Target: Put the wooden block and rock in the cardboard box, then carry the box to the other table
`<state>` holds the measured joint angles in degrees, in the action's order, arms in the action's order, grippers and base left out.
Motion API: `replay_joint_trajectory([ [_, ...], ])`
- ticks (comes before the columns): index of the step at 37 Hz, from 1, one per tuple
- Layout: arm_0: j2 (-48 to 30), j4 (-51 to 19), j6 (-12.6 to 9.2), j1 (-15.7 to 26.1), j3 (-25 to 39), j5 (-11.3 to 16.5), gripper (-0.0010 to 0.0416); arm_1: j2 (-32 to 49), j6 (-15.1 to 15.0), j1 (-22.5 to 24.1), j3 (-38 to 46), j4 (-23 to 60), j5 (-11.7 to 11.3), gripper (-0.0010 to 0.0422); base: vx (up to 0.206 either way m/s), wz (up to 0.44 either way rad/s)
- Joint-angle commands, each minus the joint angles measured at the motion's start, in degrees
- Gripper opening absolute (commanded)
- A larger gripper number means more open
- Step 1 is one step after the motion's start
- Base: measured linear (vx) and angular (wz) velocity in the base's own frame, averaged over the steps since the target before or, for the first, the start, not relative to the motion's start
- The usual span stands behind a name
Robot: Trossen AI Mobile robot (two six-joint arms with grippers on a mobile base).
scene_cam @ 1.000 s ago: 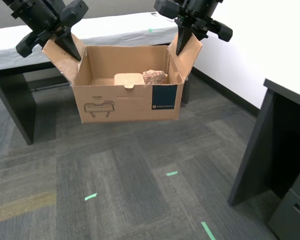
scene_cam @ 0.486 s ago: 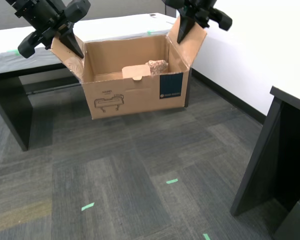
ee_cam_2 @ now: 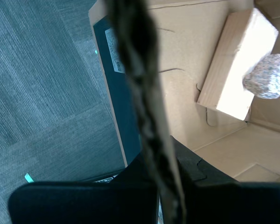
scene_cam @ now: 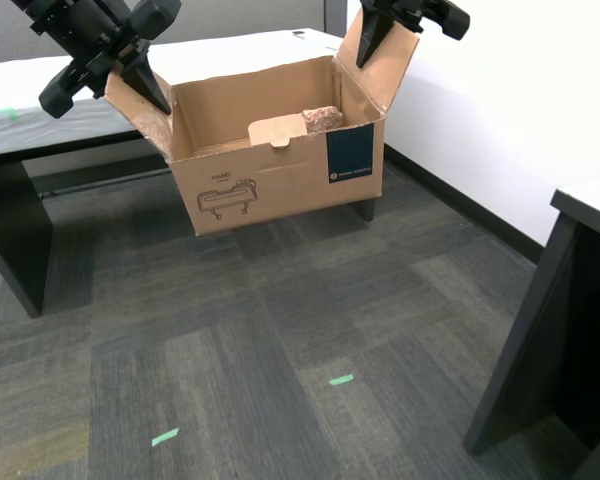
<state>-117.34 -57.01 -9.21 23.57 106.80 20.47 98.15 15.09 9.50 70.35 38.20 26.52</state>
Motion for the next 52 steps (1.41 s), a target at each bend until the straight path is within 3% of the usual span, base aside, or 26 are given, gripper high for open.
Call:
replay_joint_trajectory([
  [1, 0.07, -0.61, -0.11, -0.02, 0.0, -0.74, -0.0001, -0.81, -0.63, 0.0, 0.02, -0.02, 0.15, -0.0001, 0.141, 0.103],
  [10, 0.07, -1.03, -0.15, 0.04, -0.04, -0.87, -0.0001, -4.61, -1.38, -0.02, 0.02, -1.09, 0.13, -0.0001, 0.149, 0.128],
  [29, 0.07, -3.48, -0.48, 0.24, -0.04, -0.85, -0.0001, -4.74, -1.51, -0.07, 0.02, -1.38, 0.11, -0.0001, 0.159, 0.216],
  [48, 0.07, -3.56, -1.84, 0.35, -0.04, -0.87, -0.0001, -4.74, -1.64, -0.02, 0.02, -1.44, 0.11, -0.0001, 0.153, 0.272],
  [52, 0.07, -3.54, -3.08, 0.37, -0.04, -0.87, -0.0001, -4.74, -1.7, -0.02, 0.02, -1.7, 0.09, -0.0001, 0.14, 0.225],
])
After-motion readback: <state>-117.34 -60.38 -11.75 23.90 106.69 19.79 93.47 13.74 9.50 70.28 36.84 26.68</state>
